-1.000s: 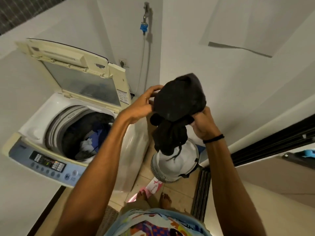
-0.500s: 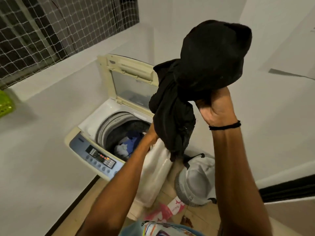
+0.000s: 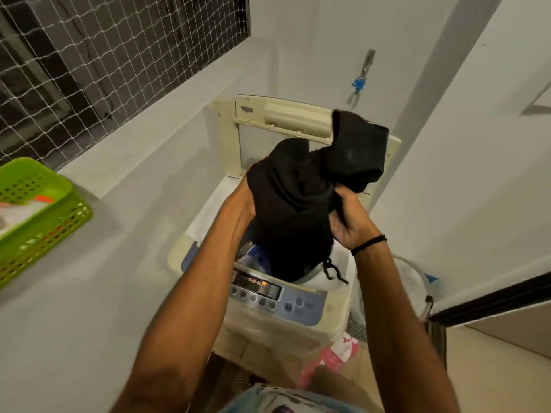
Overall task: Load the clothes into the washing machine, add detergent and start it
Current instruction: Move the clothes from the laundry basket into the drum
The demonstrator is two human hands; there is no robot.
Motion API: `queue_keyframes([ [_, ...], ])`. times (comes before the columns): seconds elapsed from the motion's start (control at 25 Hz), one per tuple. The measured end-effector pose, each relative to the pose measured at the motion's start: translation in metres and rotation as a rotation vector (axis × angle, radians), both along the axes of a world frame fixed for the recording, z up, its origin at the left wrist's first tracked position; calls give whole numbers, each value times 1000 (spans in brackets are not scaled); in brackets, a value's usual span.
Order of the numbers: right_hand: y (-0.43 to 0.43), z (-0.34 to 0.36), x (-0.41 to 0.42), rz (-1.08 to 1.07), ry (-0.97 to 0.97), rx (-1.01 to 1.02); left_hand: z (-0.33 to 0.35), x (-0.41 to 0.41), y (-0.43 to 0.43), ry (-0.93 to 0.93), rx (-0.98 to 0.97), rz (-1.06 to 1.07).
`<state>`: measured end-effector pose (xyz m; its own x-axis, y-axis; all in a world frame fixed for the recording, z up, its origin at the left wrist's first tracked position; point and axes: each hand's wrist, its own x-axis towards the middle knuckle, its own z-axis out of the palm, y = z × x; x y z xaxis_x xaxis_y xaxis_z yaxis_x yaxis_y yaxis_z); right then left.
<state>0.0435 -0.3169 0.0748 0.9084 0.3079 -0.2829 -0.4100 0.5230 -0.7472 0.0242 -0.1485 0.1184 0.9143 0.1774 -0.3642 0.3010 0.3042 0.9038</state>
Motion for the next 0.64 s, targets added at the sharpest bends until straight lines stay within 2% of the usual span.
queue_keyframes([
  [0.08,12,-5,-7,41,55,111,1,4,13,13,-30,-19],
  [0.16,25,-19,-1,49,95,69,2,7,26,3,-111,-46],
  [0.36,49,-31,22,-92,68,-38,-25,10,53,-124,162,-122],
  [0.48,59,-31,30,-233,-11,-240,-37,12,64,-144,175,-69],
  [0.64,73,-48,38,-266,-146,-532,-65,24,75,-58,155,-25],
])
